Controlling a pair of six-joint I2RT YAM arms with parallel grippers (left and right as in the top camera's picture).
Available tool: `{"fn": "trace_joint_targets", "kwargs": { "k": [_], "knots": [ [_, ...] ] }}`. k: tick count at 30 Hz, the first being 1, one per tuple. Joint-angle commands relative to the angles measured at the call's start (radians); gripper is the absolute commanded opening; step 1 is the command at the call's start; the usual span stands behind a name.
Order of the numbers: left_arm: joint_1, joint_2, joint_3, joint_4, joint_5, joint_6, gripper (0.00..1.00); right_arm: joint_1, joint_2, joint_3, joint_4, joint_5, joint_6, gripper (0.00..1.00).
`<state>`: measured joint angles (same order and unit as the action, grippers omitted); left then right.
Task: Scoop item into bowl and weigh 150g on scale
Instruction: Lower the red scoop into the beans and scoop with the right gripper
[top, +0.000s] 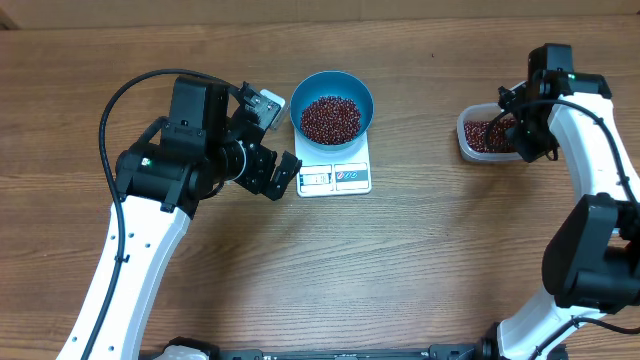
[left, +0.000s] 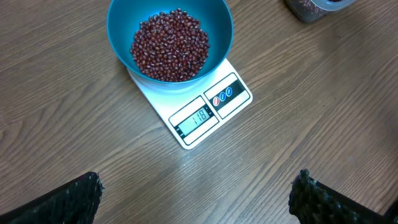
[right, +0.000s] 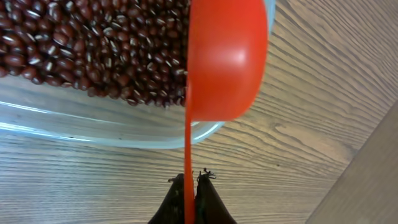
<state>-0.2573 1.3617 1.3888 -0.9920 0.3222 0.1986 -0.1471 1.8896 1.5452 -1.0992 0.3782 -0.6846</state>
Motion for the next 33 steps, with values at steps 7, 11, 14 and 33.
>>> {"fn": "trace_joint_targets", "kwargs": {
  "k": [7, 11, 14, 33],
  "knots": [
    [0.002, 0.006, 0.014, 0.002, 0.007, 0.015, 0.99, -0.005, 0.04, -0.008, -0.022, 0.008, -0.001, 0.04],
    [0.002, 0.006, 0.014, 0.002, 0.007, 0.015, 1.0, -0.005, 0.052, -0.009, -0.04, -0.034, -0.001, 0.04],
    [0.002, 0.006, 0.014, 0.002, 0.007, 0.015, 1.0, -0.005, 0.052, -0.017, -0.051, -0.04, -0.001, 0.04],
    [0.002, 0.006, 0.014, 0.002, 0.008, 0.015, 1.0, 0.022, 0.052, -0.02, -0.138, -0.253, 0.068, 0.04]
  ]
}}
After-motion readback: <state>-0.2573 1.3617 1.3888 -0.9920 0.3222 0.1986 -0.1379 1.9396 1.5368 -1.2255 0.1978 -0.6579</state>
